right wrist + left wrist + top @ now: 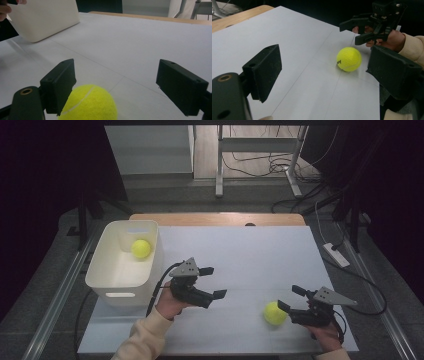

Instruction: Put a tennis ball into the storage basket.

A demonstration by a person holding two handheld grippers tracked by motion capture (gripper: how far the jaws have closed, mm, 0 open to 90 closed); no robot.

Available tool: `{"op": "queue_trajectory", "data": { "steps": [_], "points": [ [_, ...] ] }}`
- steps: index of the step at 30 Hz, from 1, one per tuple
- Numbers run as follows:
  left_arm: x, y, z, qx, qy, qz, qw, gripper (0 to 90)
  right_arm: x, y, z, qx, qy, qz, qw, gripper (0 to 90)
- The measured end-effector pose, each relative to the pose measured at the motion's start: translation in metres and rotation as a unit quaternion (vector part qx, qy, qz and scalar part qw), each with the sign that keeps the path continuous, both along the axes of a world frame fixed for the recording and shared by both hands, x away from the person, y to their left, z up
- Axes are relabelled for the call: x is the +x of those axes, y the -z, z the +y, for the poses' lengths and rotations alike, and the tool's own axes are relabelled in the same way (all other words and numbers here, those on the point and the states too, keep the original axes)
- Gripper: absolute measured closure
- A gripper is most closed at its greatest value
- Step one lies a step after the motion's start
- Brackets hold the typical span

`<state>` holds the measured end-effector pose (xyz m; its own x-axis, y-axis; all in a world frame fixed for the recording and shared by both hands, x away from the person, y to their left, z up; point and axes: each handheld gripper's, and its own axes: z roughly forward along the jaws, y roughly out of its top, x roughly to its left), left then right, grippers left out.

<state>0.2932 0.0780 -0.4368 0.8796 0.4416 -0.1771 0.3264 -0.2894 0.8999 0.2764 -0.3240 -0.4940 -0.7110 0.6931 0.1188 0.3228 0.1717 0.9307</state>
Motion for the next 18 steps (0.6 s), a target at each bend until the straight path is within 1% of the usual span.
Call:
{"op": "queue_trajectory", "data": {
  "steps": [4, 9, 14, 18],
  "points": [
    [0.0, 0.001, -0.004, -0.001, 0.005, 0.001, 1.0, 12.9, 0.0, -0.001, 0.0, 0.002, 0.0, -0.002, 1.0, 16.0],
    [0.0, 0.005, -0.01, 0.007, 0.008, 0.003, 0.9999, 12.7, -0.001, -0.001, 0.001, 0.0, -0.001, -0.004, 1.0, 16.0],
    [-0.002, 0.007, -0.014, 0.005, 0.011, 0.002, 0.9999, 12.9, -0.002, -0.003, 0.002, 0.003, -0.004, -0.006, 1.0, 16.0],
    [-0.001, 0.01, -0.018, 0.012, 0.015, 0.004, 0.9998, 12.7, -0.002, -0.004, 0.002, 0.007, -0.004, -0.006, 0.9999, 16.0]
  ]
}}
